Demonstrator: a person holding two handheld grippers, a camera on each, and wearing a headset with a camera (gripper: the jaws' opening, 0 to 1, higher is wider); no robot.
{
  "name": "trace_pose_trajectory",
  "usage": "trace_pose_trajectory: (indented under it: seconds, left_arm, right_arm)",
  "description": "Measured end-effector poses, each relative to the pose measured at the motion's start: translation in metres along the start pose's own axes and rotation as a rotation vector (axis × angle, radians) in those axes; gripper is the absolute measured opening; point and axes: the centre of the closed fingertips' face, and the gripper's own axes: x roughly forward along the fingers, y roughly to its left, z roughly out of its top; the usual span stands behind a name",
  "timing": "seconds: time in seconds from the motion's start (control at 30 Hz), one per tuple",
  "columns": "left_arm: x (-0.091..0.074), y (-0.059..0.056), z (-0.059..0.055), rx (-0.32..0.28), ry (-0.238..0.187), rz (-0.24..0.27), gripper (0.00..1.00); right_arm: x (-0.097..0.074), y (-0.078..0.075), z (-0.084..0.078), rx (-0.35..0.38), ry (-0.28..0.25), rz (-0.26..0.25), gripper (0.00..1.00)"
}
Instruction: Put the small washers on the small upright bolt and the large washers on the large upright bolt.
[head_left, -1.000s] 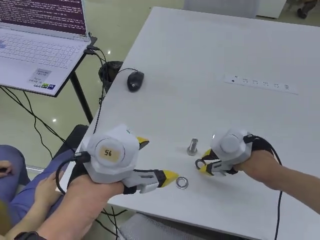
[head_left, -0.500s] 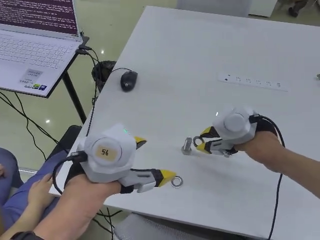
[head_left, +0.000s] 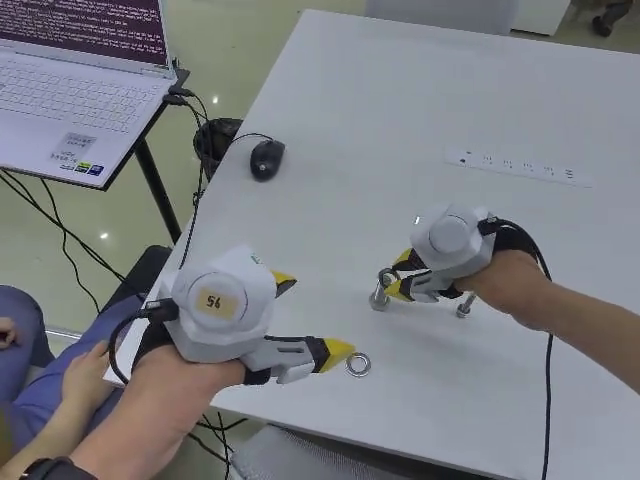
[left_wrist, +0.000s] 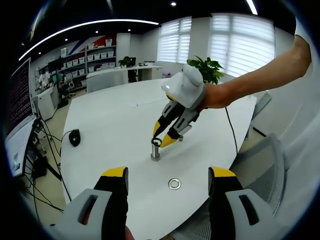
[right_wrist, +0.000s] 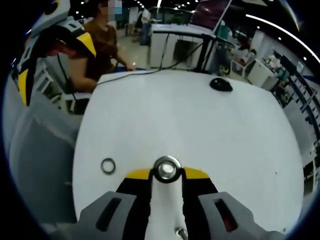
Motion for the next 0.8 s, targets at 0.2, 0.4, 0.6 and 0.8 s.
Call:
trace_pose_trajectory:
  seconds: [0.2, 0.4, 0.6, 0.8]
  left_arm:
    - [0.001, 0.001, -0.001, -0.007, -0.001, 0.004, 0.64]
    - [0.003, 0.0, -0.001, -0.008, 0.001, 0.0, 0.64]
    - [0.004, 0.001, -0.001, -0.013, 0.001, 0.004, 0.64]
    - [0.004, 0.0, -0.002, -0.015, 0.005, 0.005, 0.64]
  right_arm:
    - [0.002, -0.001, 0.001, -0.014, 0.02, 0.016, 0.23]
    - [0.007, -0.001, 0.002, -0.022, 0.04, 0.031, 0.23]
    - [0.012, 0.002, -0.003, -0.045, 0.07, 0.048, 0.23]
    - [0.016, 0.0, -0.005, -0.027, 0.076, 0.063, 0.23]
